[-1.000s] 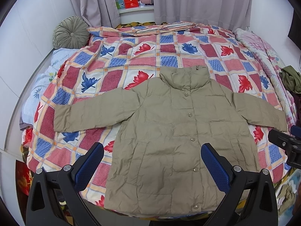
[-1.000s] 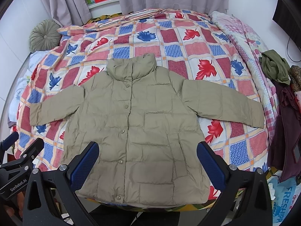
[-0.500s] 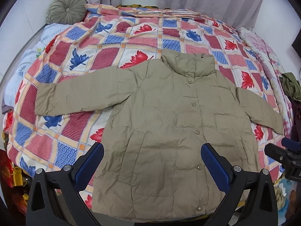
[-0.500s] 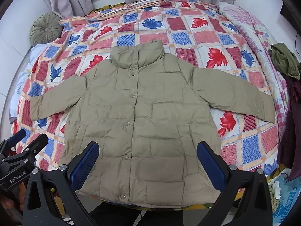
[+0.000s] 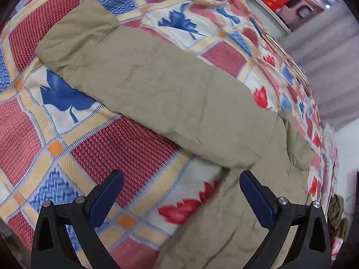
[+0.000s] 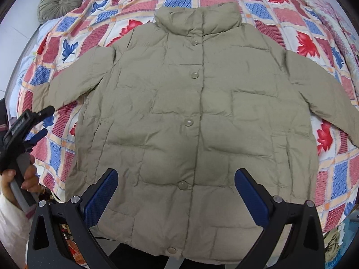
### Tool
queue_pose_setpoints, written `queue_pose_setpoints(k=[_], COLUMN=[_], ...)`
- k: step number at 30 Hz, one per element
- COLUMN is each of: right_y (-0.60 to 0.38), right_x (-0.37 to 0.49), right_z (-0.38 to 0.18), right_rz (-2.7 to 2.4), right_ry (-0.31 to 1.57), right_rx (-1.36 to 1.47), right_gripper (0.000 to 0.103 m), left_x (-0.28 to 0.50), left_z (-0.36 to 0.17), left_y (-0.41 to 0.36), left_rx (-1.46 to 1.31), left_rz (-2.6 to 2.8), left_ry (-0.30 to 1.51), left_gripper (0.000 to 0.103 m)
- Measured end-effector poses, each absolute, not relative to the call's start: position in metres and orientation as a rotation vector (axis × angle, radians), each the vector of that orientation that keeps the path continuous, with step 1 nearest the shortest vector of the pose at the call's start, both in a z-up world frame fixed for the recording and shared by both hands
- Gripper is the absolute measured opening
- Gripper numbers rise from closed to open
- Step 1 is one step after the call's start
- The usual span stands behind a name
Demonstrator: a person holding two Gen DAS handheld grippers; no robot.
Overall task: Fold large clothes
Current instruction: 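Grasp the jacket sleeve nearest the left tool and lift it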
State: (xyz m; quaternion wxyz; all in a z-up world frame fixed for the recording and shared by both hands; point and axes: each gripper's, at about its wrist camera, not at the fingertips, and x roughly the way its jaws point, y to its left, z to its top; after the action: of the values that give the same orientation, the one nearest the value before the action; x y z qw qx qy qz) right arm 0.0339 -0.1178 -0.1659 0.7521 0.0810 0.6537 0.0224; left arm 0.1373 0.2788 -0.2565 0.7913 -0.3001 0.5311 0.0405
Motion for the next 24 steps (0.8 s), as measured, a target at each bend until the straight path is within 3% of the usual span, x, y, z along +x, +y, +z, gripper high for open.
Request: queue_pose_setpoints(k=[9,12,14,15,16,24], right_y=[-0.067,-0.057,-0.05,-0.046,-0.043,-0.017], right_x=[0.07,0.082,0.09,0.095,0.099,0.15], right_z=[-0.214,-0.226,-0.231,-0.232,-0.232,-0.223], right_rz=[0.143,0.164,0.174,0.178,0.183,0.253], right_ry=[1.41,1.402,1.389,1.381,1.373,1.25], right_rx=[0.148,0.163,0.173,0.175,0.176,0.249], right_gripper=[0.103,0.103,0.103,0.103,0.103,0.101], left_x=[0.191,0.207,0.215,0.218,0.22,0.215], left_z=[-0.318,-0.321,-0.319,-0.316,-0.31,-0.215], left_y=[0.357,0.372,0.382,0.385,0.388,0.367], left_rx=[-0.754,-0.721,-0.715,-0.712,-0.71,-0.534], left_rz=[0.205,0.256,0.24,0.23,0.218,0.139], left_ry=[1.081,1.082,1.077,1.081,1.073,0.917], left_gripper=[0.1,0.07,0.016,0.01,0.006,0.006])
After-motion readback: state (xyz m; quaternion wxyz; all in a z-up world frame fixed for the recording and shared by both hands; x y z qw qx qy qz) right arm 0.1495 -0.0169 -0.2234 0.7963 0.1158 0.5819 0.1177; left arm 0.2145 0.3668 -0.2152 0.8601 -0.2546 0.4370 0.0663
